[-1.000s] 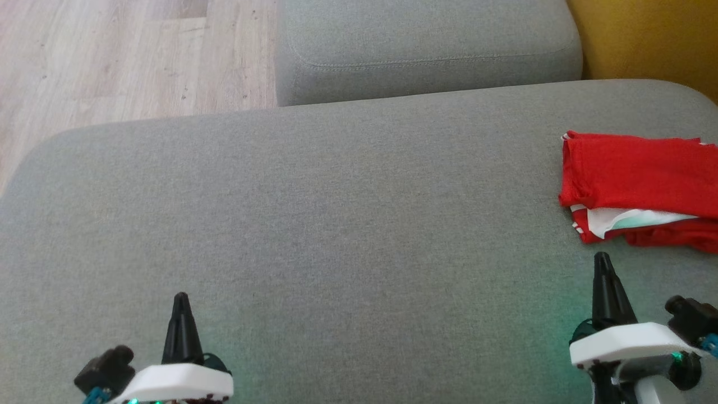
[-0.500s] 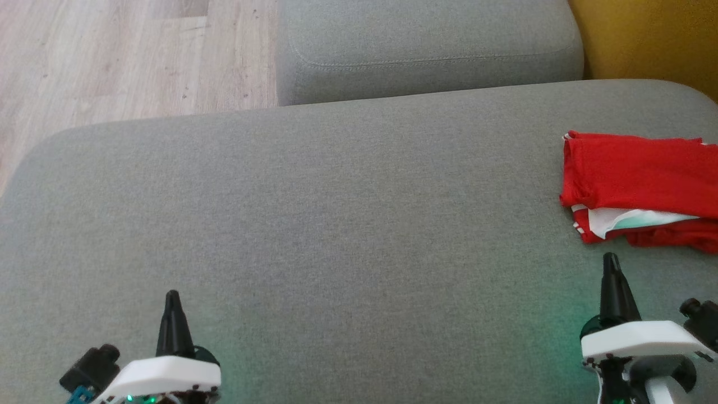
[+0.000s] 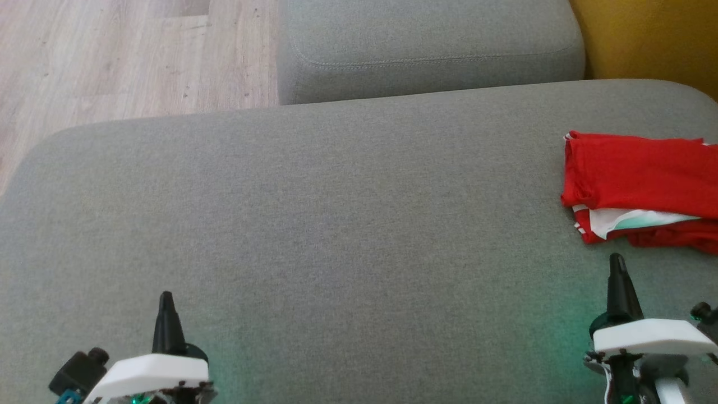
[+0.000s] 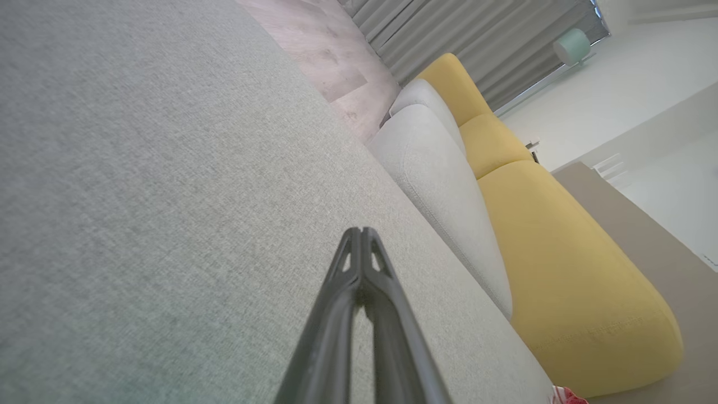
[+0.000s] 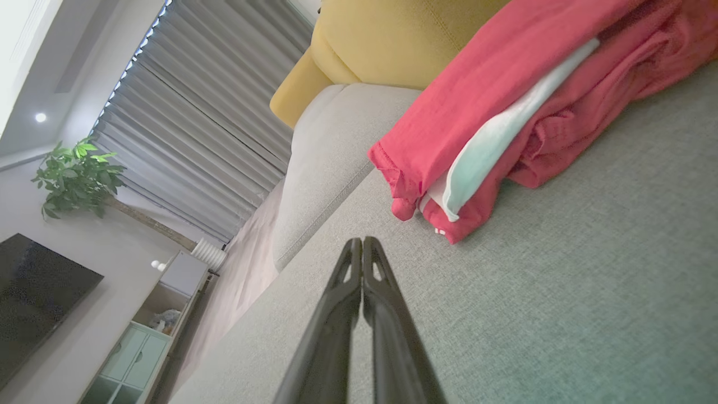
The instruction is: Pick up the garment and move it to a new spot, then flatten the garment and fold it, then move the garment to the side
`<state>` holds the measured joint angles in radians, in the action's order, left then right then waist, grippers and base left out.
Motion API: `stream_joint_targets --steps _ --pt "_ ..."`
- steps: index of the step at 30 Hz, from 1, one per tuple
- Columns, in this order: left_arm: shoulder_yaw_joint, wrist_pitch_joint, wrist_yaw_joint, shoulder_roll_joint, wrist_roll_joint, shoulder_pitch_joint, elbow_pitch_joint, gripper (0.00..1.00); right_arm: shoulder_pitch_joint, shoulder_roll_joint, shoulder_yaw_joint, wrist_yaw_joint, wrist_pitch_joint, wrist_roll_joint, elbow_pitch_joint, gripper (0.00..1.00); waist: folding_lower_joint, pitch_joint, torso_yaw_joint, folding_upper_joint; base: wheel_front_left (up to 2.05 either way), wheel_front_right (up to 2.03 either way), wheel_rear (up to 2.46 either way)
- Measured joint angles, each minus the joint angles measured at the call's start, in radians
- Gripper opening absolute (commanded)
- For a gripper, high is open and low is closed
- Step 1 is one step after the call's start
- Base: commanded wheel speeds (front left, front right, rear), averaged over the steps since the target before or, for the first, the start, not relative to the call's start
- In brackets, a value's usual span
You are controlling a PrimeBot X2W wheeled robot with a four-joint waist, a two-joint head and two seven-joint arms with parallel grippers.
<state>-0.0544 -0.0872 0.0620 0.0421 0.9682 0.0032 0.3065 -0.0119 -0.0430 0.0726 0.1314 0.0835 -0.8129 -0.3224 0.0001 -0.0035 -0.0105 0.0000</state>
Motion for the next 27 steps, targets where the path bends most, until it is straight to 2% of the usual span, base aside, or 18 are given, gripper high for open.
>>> stream_joint_targets --steps 27 --pt "0.056 0.081 0.024 0.0 0.262 -0.025 -0.009 0.0 -0.019 0.0 0.026 0.0 -0.08 -0.325 0.015 0.0 0.0 0.003 0.004 0.0 0.0 0.0 0.0"
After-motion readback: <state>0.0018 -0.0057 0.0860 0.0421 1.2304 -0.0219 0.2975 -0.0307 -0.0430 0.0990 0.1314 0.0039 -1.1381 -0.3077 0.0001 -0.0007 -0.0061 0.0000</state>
